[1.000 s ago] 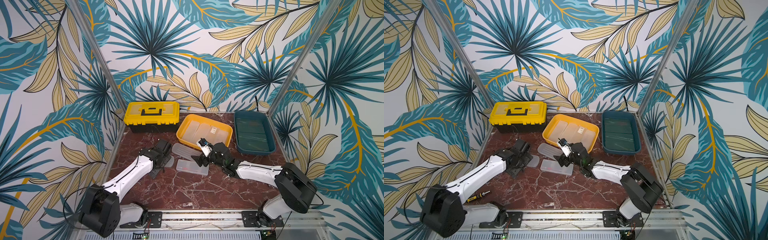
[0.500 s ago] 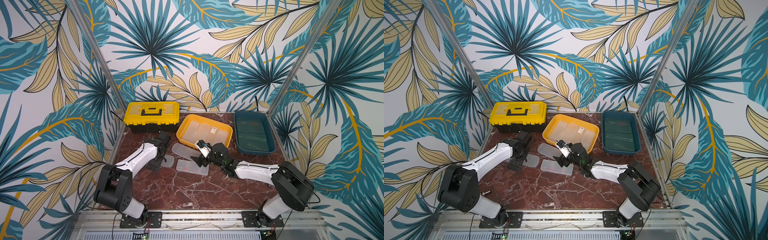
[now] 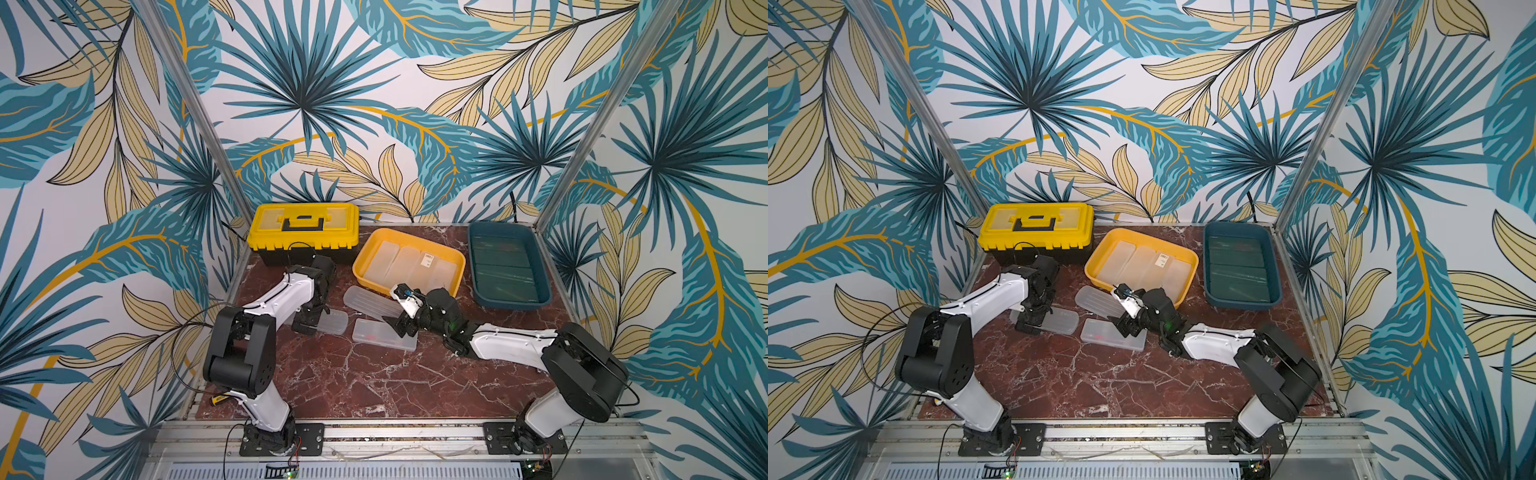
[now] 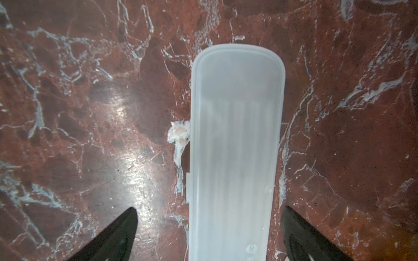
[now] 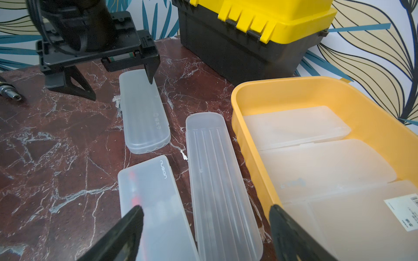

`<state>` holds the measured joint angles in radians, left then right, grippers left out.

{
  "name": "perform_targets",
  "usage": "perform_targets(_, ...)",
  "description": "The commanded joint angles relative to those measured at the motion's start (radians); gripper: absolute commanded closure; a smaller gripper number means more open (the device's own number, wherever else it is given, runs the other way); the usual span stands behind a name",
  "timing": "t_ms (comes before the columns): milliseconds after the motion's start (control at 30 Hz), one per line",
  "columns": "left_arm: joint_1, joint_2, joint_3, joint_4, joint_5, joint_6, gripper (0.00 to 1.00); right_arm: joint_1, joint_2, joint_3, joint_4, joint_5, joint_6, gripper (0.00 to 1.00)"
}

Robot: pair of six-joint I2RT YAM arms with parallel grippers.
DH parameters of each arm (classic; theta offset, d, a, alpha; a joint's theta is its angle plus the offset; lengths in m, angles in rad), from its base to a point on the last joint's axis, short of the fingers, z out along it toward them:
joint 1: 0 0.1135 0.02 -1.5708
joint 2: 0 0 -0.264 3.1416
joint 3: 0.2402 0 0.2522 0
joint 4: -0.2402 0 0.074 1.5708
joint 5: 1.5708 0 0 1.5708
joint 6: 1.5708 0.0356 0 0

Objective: Place the pencil cases by color into the storage box
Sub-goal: Pick up the pencil case from the center of the board.

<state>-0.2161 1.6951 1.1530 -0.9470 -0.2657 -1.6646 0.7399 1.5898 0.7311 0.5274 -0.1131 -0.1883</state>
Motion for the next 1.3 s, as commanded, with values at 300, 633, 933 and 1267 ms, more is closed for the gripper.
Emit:
perform_targets(300, 0.022, 0.075, 0.105, -0.018, 0.028, 0.11, 0.0, 0.003, 0.043, 0.019, 0.031, -0.023, -0.008, 0.13)
perform_targets(633, 0.022, 0.123, 0.143, -0.015, 0.075, 0.141, 0.0, 0.006, 0.052, 0.026, 0.019, -0.035, -0.012, 0.13)
perform_targets(933, 0.021, 0.14, 0.134, 0.041, 0.091, 0.177, 0.0, 0.006, 0.055, 0.029, 0.012, -0.038, -0.014, 0.14)
perform_targets(1267, -0.008, 0.158, 0.105, 0.067, 0.101, 0.14, 0.0, 0.007, 0.061, 0.036, -0.001, -0.039, -0.014, 0.14)
